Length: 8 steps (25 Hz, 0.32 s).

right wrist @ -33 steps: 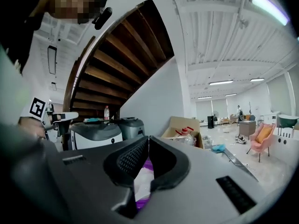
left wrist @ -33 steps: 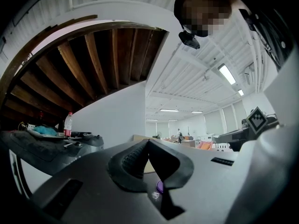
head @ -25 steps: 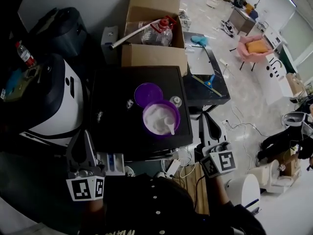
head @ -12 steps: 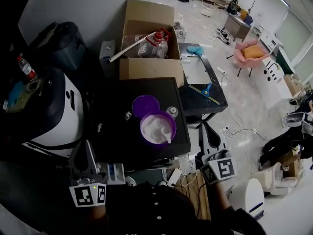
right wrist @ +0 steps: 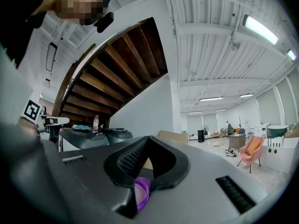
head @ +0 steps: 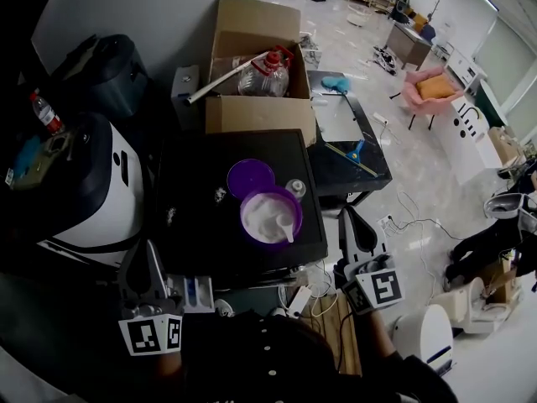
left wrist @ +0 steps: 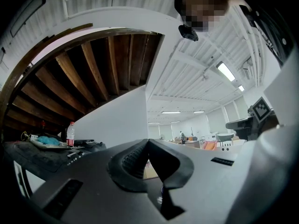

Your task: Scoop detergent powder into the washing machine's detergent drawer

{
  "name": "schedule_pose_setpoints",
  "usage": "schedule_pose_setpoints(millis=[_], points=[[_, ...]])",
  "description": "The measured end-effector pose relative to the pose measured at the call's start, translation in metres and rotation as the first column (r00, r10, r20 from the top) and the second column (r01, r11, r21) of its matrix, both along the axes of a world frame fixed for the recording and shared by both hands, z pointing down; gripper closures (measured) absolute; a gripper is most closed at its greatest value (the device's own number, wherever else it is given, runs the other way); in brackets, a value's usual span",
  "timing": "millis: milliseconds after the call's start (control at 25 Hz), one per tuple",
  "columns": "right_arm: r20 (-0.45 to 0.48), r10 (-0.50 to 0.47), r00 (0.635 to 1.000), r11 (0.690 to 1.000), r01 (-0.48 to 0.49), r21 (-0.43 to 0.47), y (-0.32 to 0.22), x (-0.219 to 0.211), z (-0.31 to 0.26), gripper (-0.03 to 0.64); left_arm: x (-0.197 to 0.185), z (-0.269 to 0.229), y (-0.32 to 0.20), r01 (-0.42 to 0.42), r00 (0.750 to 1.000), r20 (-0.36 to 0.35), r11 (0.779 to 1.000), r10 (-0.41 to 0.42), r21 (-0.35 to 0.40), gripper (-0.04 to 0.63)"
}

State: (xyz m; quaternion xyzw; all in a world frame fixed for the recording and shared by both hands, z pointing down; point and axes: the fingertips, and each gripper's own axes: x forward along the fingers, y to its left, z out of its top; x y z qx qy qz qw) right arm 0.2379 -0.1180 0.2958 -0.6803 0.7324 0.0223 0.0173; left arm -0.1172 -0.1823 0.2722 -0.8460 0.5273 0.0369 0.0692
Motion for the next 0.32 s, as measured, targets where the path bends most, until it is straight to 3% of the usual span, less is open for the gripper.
schedule_pose_setpoints(millis=[320], points=[[-0.002, -0.015, 1.000, 1.000, 0.015, -0.012, -0.0006, -0.0007, 0.0041, 0.589, 0.0021, 0.0016, 0.0030, 0.002, 1.000, 0.002, 1.000, -0.002, 0.001, 0.581]])
